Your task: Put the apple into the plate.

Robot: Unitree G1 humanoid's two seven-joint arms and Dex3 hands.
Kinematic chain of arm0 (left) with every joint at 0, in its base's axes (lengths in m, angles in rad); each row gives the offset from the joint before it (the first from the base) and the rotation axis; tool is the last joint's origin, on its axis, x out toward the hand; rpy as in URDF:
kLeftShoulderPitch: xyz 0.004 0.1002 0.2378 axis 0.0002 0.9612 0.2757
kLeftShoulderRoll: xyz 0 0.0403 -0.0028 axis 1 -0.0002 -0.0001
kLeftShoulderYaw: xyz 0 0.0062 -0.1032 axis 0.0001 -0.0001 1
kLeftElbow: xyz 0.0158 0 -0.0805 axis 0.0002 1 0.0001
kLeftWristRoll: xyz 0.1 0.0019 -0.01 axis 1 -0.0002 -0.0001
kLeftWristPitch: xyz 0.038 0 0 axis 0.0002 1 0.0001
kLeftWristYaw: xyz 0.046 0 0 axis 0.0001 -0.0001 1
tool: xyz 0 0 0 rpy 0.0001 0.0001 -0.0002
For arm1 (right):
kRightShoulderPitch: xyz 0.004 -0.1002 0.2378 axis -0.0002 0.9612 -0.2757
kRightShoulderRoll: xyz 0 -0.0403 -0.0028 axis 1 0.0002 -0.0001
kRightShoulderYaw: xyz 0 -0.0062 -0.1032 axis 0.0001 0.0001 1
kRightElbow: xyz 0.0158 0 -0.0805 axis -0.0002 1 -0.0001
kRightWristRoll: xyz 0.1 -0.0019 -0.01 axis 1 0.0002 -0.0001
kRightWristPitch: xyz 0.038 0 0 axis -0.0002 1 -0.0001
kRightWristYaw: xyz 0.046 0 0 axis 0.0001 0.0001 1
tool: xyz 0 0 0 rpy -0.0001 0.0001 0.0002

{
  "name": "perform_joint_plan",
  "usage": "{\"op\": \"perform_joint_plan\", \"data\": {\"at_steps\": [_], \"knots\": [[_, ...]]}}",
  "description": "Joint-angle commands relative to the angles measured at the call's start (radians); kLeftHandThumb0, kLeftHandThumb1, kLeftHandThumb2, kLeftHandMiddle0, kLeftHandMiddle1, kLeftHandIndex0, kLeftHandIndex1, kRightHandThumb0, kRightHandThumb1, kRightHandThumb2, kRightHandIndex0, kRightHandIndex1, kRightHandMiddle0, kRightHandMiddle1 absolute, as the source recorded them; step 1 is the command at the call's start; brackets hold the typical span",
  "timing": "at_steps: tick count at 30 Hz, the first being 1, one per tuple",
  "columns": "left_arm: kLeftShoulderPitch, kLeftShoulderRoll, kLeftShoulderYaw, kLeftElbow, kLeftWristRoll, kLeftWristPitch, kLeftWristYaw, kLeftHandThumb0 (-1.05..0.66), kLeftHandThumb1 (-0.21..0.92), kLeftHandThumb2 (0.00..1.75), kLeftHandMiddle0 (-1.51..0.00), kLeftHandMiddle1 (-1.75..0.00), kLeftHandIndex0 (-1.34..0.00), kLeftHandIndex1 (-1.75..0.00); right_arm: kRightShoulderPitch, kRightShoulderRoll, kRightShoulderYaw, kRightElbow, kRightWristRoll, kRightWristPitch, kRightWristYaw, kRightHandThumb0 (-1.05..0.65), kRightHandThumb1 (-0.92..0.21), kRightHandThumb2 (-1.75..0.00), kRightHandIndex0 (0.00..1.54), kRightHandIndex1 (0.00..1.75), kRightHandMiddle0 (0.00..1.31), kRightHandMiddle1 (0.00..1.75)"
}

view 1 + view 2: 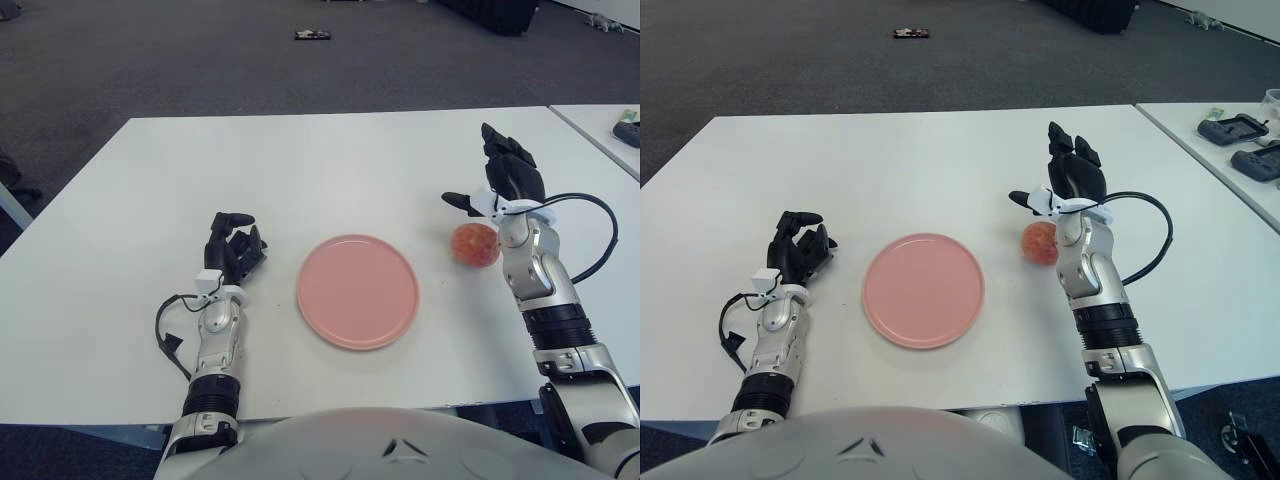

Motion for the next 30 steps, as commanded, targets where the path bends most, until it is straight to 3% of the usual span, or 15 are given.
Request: {"op": "perform_joint_plan", "data": {"at_steps": [1, 11, 15, 21, 30], "knots": [[0.036, -0.007, 0.003, 0.04, -0.008, 0.028, -0.004, -0.39, 0.64, 0.92, -0.73, -1.75, -0.37, -1.75, -0.005, -0.026, 0.011, -0.051, -0.038, 0.083, 0.06, -0.87, -0.48, -0.55, 0.0, 0.0, 0.0, 0.0], [0.036, -0.003, -0.001, 0.036, 0.007, 0.04, 0.01, -0.38, 0.67, 0.88, -0.71, -1.75, -0.35, -1.75, -0.002, -0.051, 0.049, -0.094, -0.096, 0.255, 0.182, -0.97, -0.64, -0.36, 0.0, 0.0, 0.0, 0.0], [0.036, -0.003, -0.001, 0.036, 0.009, 0.036, 0.01, -0.39, 0.66, 0.89, -0.72, -1.75, -0.35, -1.75, 0.048, -0.072, 0.075, -0.149, -0.125, 0.285, 0.223, -1.03, -0.72, -0.29, 0.0, 0.0, 0.0, 0.0], [0.036, -0.006, -0.005, 0.034, 0.012, 0.033, 0.007, -0.39, 0.65, 0.91, -0.72, -1.75, -0.36, -1.75, 0.172, -0.072, 0.103, -0.333, -0.177, 0.333, 0.29, -1.05, -0.77, -0.25, 0.0, 0.0, 0.0, 0.0], [0.026, -0.01, -0.002, 0.043, 0.001, 0.026, 0.0, -0.39, 0.62, 0.94, -0.73, -1.75, -0.38, -1.75, 0.231, -0.048, 0.117, -0.456, -0.181, 0.37, 0.366, -1.05, -0.8, -0.23, 0.0, 0.0, 0.0, 0.0]]}}
